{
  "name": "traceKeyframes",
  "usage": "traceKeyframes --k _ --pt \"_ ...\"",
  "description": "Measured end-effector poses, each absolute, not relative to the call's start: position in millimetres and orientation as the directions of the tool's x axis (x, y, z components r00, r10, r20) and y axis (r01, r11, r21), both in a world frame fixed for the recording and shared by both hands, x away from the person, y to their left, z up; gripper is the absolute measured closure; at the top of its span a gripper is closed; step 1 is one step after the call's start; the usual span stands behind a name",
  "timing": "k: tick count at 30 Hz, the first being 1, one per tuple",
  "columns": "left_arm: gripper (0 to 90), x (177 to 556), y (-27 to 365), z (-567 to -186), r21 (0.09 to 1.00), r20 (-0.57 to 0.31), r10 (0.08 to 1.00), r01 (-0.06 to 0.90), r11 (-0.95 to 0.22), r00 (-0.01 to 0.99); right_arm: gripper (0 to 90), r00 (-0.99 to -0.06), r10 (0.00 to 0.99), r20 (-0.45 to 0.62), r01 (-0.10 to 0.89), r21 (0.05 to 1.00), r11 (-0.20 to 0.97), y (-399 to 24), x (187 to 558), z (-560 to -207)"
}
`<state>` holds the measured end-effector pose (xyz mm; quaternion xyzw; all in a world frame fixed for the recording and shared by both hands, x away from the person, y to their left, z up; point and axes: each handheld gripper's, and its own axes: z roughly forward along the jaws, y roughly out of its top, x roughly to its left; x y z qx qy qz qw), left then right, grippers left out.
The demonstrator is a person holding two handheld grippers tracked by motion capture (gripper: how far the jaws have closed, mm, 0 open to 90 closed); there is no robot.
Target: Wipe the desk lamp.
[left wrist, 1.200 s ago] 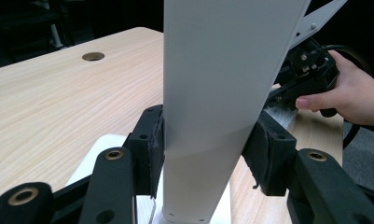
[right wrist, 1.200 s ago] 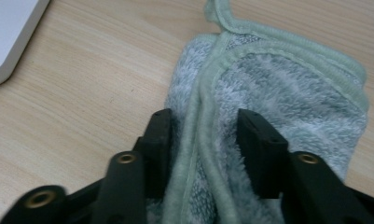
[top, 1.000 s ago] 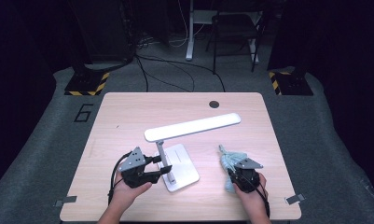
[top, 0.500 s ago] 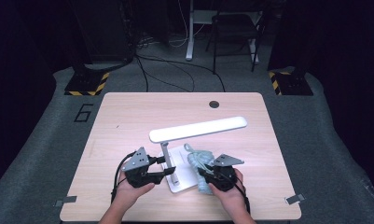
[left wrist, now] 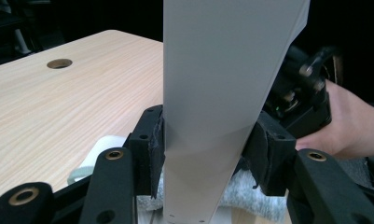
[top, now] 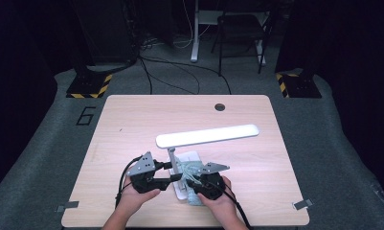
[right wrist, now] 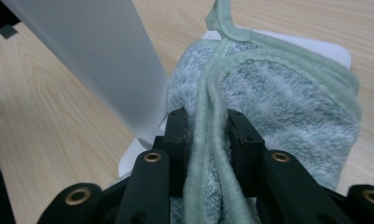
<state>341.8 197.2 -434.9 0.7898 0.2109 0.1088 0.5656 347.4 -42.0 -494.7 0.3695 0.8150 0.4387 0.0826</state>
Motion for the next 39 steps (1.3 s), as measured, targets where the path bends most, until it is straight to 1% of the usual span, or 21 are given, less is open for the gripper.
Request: traceKeyframes --k 5,6,7,9,10,13,14,15,19,21,23,24,25,26,28,29,32,34,36,38,39 --pt "51.6 340.1 197.0 -434.5 0.938 -0.055 0.466 0.206 -0.279 0.883 67.9 -0.706 0.675 0.215 0.549 0.768 0.33 -42.4 349.5 -503.2" --pt "51.7 339.9 197.1 -434.5 0.939 -0.053 0.469 0.204 -0.278 0.882 63.4 -0.709 0.673 0.21 0.54 0.776 0.327 -43.0 349.0 -503.2" --pt "51.6 339.8 197.1 -434.5 0.939 -0.055 0.47 0.206 -0.276 0.881 61.1 -0.713 0.672 0.202 0.532 0.78 0.33 -43.1 348.1 -502.3" --pt "51.5 339.6 197.1 -434.7 0.939 -0.055 0.47 0.206 -0.275 0.881 56.3 -0.719 0.672 0.177 0.511 0.79 0.339 -43.2 344.4 -498.6" --pt "51.4 339.8 196.9 -435.3 0.941 -0.061 0.472 0.209 -0.266 0.879 55.8 -0.727 0.67 0.148 0.483 0.804 0.346 -44.9 342.8 -495.8" --pt "51.3 339.7 196.4 -435.6 0.942 -0.064 0.475 0.21 -0.262 0.878 55.1 -0.731 0.671 0.125 0.462 0.814 0.352 -48.2 340.1 -492.1" --pt "51.3 339.7 196.3 -435.7 0.942 -0.068 0.476 0.215 -0.259 0.877 54.0 -0.74 0.666 0.09 0.447 0.806 0.388 -49.5 340.0 -493.1" --pt "51.3 339.4 196.2 -435.7 0.94 -0.074 0.474 0.219 -0.26 0.878 53.1 -0.744 0.663 0.087 0.453 0.794 0.404 -49.9 340.3 -494.3" --pt "51.2 339.4 196.3 -435.9 0.941 -0.073 0.476 0.219 -0.259 0.877 56.9 -0.731 0.678 0.071 0.455 0.791 0.408 -48.6 340.6 -502.5" --pt "51.2 339.5 196.3 -436.0 0.941 -0.072 0.476 0.217 -0.258 0.877 56.1 -0.724 0.687 0.062 0.452 0.794 0.406 -47.3 340.1 -504.2" --pt "51.2 339.2 196.6 -435.7 0.939 -0.074 0.472 0.221 -0.264 0.878 51.4 -0.719 0.695 0.017 0.432 0.794 0.428 -44.3 337.8 -506.1" --pt "51.2 339.0 196.7 -435.8 0.939 -0.073 0.472 0.22 -0.264 0.878 48.1 -0.717 0.696 -0.032 0.405 0.794 0.453 -42.6 336.2 -506.1" --pt "51.2 339.0 196.7 -435.8 0.939 -0.073 0.472 0.22 -0.264 0.878 48.1 -0.717 0.696 -0.032 0.405 0.794 0.453 -42.6 336.2 -506.1" --pt "51.2 339.0 196.6 -435.8 0.939 -0.073 0.473 0.22 -0.264 0.878 45.8 -0.707 0.701 -0.088 0.379 0.791 0.481 -39.3 333.1 -506.8" --pt "51.2 338.9 196.2 -436.0 0.94 -0.074 0.475 0.22 -0.261 0.877 43.9 -0.71 0.696 -0.107 0.364 0.791 0.493 -40.3 334.4 -507.5" --pt "51.2 338.9 195.9 -436.2 0.941 -0.073 0.478 0.219 -0.257 0.875 43.0 -0.694 0.713 -0.1 0.377 0.793 0.478 -39.3 333.9 -507.9" --pt "51.2 339.4 196.1 -436.3 0.943 -0.064 0.48 0.211 -0.259 0.875 42.8 -0.695 0.707 -0.13 0.37 0.779 0.507 -39.3 332.3 -508.6" --pt "51.1 339.5 195.9 -436.5 0.943 -0.065 0.481 0.212 -0.257 0.875 44.9 -0.695 0.708 -0.128 0.372 0.779 0.506 -38.6 332.2 -509.9" --pt "51.1 340.0 196.0 -436.8 0.944 -0.063 0.477 0.208 -0.256 0.876 50.1 -0.712 0.694 -0.111 0.371 0.78 0.505 -40.4 335.0 -510.6" --pt "50.9 340.1 196.2 -436.8 0.941 -0.075 0.474 0.22 -0.258 0.877 53.8 -0.706 0.705 -0.061 0.395 0.792 0.465 -41.5 336.1 -512.4" --pt "50.7 340.3 196.2 -436.8 0.941 -0.073 0.479 0.219 -0.258 0.875 57.4 -0.71 0.702 -0.053 0.396 0.794 0.461 -42.2 336.4 -512.9"
